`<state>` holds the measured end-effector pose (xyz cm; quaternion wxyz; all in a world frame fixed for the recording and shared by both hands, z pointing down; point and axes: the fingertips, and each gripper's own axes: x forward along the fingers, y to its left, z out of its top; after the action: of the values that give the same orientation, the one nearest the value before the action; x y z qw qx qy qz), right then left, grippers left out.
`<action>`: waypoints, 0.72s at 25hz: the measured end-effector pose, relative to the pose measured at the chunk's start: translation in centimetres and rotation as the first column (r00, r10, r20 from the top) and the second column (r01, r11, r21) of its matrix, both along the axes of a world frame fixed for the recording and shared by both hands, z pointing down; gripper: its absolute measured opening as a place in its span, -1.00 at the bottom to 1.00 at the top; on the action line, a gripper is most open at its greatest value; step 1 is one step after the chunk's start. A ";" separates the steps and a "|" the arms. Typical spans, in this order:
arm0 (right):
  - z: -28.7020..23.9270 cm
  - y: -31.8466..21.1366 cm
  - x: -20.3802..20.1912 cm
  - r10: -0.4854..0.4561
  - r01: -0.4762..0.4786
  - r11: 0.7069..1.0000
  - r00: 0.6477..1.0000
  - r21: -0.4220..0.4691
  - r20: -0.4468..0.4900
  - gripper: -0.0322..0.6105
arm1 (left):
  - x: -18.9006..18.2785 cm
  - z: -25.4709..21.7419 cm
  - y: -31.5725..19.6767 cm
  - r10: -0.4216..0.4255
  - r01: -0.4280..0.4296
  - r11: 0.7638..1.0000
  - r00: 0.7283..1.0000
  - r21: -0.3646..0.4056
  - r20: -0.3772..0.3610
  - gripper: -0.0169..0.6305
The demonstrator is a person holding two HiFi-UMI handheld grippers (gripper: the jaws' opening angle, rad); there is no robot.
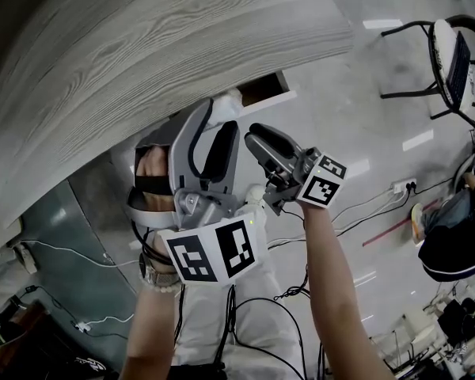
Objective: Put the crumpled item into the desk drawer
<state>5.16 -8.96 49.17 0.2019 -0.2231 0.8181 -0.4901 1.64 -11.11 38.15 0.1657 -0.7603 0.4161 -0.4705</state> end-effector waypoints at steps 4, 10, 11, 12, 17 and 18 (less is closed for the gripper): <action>0.0 0.2 -0.1 -0.011 0.011 1.000 1.000 0.004 -0.018 -0.50 | -0.1 -0.3 0.4 -0.018 0.017 1.000 0.999 -0.014 -0.029 -0.27; -0.6 0.8 -0.2 -0.029 0.041 0.997 0.986 0.069 -0.165 -0.78 | -1.3 -1.3 1.4 -0.079 0.074 0.997 0.983 -0.039 -0.168 -0.34; -0.8 1.0 -0.2 -0.024 0.043 0.995 0.979 0.087 -0.204 -0.82 | -1.7 -1.6 1.6 -0.096 0.089 0.995 0.975 -0.044 -0.199 -0.47; -1.3 1.1 -0.1 -0.018 0.045 0.993 0.970 0.107 -0.243 -0.83 | -2.1 -1.9 1.8 -0.114 0.105 0.993 0.967 -0.051 -0.229 -0.58; -5.2 1.8 0.4 0.037 0.054 0.977 0.907 0.204 -0.419 -0.87 | -4.4 -4.3 2.9 -0.199 0.169 0.979 0.911 -0.115 -0.360 -0.91; -6.2 1.9 0.5 0.058 0.049 0.974 0.891 0.221 -0.451 -0.87 | -4.8 -5.0 3.1 -0.211 0.174 0.976 0.899 -0.127 -0.385 -0.92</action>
<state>5.67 -7.08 42.98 0.0300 -0.3088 0.8925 -0.3274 -3.20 -8.01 33.16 -0.0034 -0.8014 0.4926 -0.3393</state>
